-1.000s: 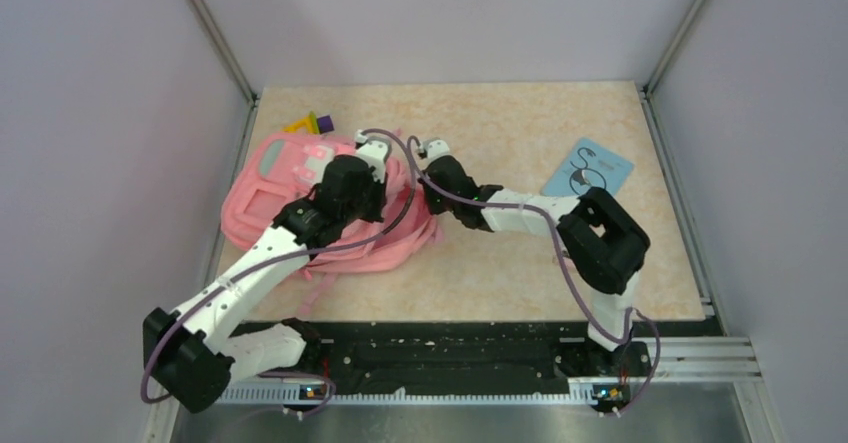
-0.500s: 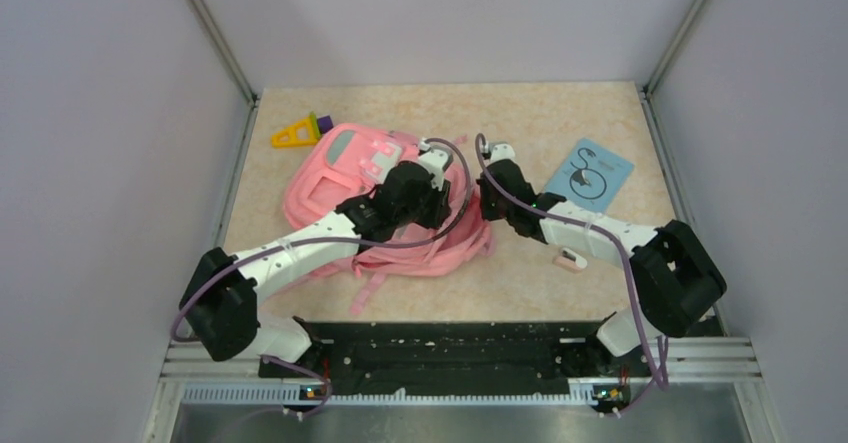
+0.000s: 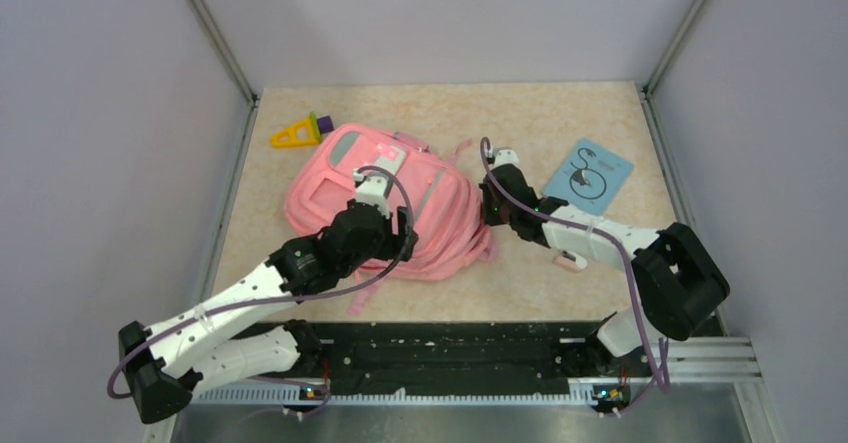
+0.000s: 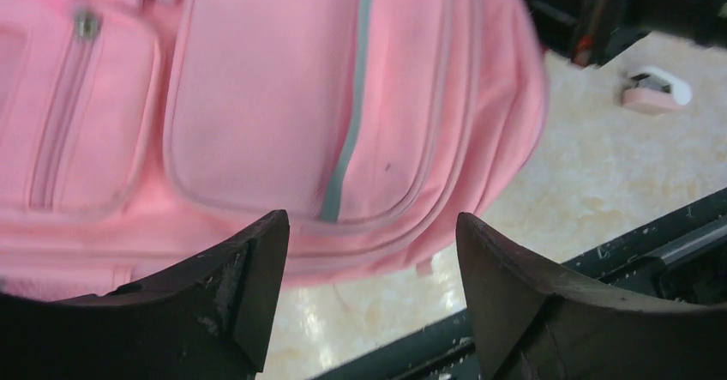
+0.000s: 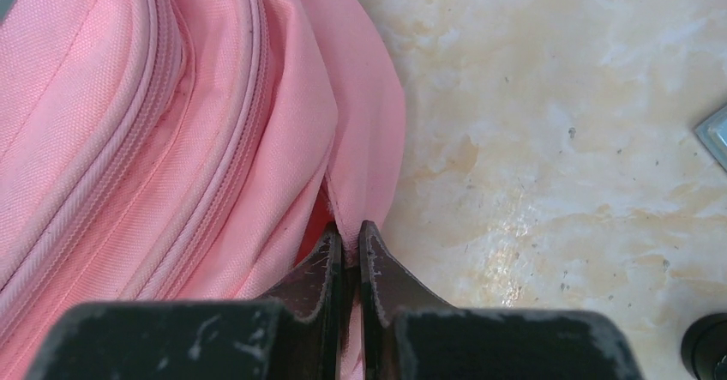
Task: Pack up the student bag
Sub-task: Move the student bag to the center of the board, then zip the student bag at the center of the board.
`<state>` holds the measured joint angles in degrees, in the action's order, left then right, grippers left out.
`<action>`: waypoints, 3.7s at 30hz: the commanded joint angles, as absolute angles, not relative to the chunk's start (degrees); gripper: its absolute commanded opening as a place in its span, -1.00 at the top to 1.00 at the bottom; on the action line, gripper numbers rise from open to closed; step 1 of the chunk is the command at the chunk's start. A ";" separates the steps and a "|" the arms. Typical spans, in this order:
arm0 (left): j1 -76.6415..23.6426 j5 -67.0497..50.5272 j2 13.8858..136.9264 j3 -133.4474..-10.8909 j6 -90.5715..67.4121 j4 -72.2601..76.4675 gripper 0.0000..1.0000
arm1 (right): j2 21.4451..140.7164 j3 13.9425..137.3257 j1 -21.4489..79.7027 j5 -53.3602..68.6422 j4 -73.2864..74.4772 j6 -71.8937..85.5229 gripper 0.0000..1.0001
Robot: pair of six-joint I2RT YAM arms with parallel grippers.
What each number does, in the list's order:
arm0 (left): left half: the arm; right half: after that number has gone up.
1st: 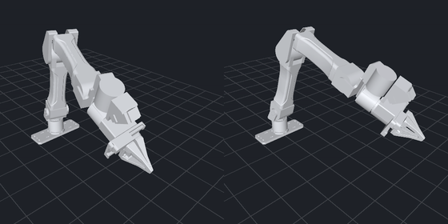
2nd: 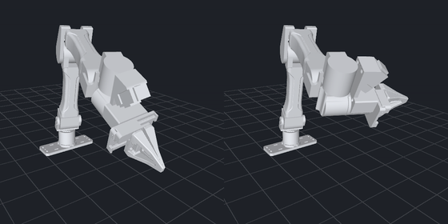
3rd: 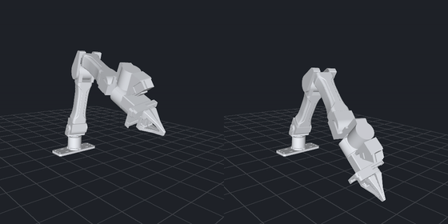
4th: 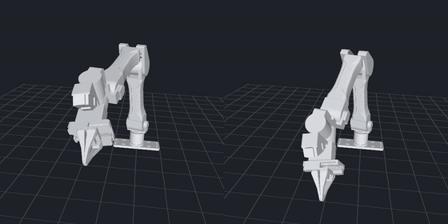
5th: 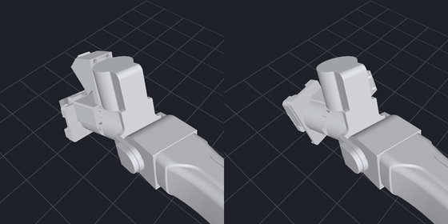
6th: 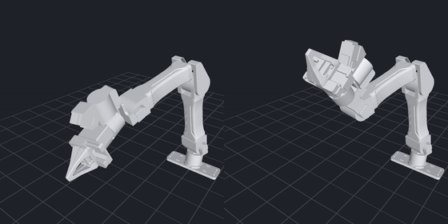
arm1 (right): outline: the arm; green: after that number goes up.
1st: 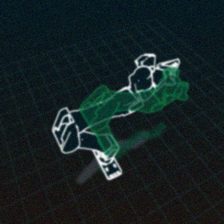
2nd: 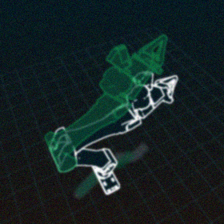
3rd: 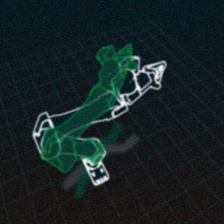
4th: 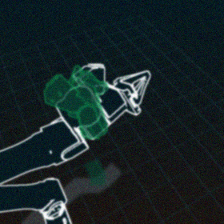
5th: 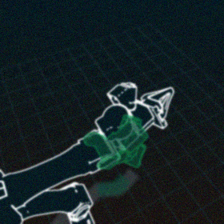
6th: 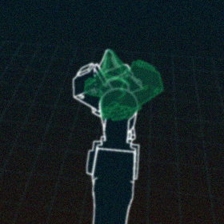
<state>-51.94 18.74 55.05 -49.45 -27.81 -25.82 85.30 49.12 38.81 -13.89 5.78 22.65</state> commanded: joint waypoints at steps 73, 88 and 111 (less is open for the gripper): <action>-41.51 -3.06 44.90 -23.82 -56.80 -18.45 1.00 | 86.46 46.41 36.65 -4.40 -5.18 30.64 1.00; -41.66 7.03 43.53 -21.12 -57.89 -23.77 0.55 | 83.94 43.10 36.65 -7.34 -5.37 31.86 0.92; -42.95 8.18 42.87 -19.59 -61.27 -26.24 0.44 | 83.44 41.40 36.65 -6.63 -6.28 32.52 0.85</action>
<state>-42.50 7.11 43.75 -19.14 -59.79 -26.65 84.60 41.60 35.79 -9.52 -4.62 31.20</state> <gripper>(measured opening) 0.282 0.080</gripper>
